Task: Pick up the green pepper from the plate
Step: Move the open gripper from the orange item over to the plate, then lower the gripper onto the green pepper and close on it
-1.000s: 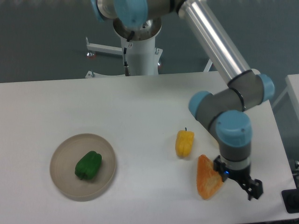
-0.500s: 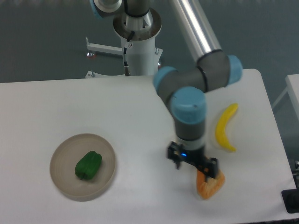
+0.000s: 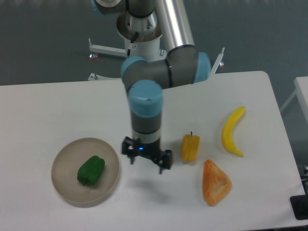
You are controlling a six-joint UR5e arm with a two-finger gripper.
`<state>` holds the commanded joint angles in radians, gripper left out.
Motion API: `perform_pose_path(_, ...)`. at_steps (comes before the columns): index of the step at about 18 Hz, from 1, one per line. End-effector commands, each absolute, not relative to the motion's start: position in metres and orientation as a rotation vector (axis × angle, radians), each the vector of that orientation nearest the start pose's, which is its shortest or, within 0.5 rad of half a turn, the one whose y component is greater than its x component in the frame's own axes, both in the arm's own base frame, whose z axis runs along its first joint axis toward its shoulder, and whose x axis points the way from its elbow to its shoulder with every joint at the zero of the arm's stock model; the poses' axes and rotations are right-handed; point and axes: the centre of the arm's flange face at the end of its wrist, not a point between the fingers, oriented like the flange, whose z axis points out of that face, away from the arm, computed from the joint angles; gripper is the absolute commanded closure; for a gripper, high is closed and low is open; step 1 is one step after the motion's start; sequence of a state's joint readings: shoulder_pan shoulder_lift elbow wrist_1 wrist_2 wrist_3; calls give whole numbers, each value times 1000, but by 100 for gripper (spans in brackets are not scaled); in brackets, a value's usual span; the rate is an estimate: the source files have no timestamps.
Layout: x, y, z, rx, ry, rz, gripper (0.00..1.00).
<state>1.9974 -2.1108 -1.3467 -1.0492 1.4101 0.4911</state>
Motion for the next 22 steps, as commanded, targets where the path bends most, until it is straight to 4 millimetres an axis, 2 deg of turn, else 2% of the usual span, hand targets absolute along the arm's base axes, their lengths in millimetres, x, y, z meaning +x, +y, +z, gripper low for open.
perform_pose_path(4, -113, 710, 319, -2877, 132, -155, 0)
perform_pose_path(6, -91, 709, 303, -2866, 173, -151, 0)
perform_pose_path(8, -77, 705, 290, -2851, 200, -145, 0)
perform_pose_path(22, -71, 708, 270, -2869, 229, -155, 0)
